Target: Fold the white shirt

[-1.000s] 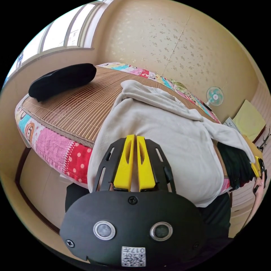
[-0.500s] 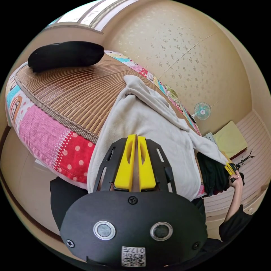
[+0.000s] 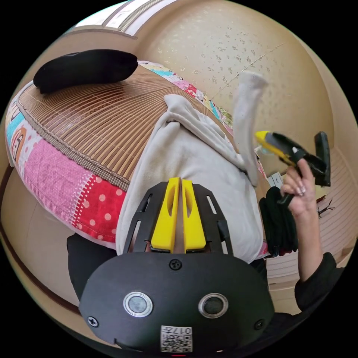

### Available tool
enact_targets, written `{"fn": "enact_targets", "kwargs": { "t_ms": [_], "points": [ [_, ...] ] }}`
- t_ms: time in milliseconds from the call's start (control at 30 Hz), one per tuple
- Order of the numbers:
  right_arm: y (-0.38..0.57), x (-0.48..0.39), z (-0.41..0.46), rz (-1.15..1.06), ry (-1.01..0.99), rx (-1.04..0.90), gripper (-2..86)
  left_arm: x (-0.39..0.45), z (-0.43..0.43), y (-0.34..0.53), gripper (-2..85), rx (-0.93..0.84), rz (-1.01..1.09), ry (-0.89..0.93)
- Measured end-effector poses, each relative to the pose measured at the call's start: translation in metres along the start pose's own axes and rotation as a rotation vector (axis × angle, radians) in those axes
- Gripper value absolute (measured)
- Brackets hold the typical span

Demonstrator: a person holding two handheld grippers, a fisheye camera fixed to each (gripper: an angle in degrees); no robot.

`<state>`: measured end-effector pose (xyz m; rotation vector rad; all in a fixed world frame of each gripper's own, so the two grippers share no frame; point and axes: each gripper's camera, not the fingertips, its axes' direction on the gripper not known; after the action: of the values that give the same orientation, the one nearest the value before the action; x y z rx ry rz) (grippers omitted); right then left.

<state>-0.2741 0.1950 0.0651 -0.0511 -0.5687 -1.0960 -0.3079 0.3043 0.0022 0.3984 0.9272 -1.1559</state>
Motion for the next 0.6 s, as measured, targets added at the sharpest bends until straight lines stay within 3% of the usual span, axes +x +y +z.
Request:
{"fn": "enact_targets", "kwargs": {
  "t_ms": [67, 133, 233, 300, 467, 600],
  "points": [
    [0.043, 0.006, 0.067, 0.018, -0.061, -0.099, 6.5, 0.001, 0.001, -0.002, -0.2, -0.01, -0.003, 0.019],
    [0.081, 0.012, 0.064, 0.003, -0.091, 0.078, 6.2, 0.001, 0.002, -0.002, -0.2, -0.017, -0.01, 0.042],
    [0.102, 0.035, 0.068, 0.05, -0.149, 0.044, 5.1, 0.003, 0.005, -0.003, -0.3, -0.029, -0.006, 0.073],
    [0.11, 0.047, 0.062, 0.065, -0.095, 0.008, 4.6, 0.007, 0.008, -0.003, -0.3, -0.032, -0.002, 0.076],
    [0.161, 0.075, 0.034, 0.057, 0.268, 0.036, 4.4, 0.053, 0.014, 0.003, -0.5, -0.047, 0.114, -0.044],
    [0.188, 0.09, 0.039, 0.086, 0.33, 0.006, 3.5, 0.095, 0.011, -0.004, -0.7, -0.18, 0.186, -0.16]
  ]
}}
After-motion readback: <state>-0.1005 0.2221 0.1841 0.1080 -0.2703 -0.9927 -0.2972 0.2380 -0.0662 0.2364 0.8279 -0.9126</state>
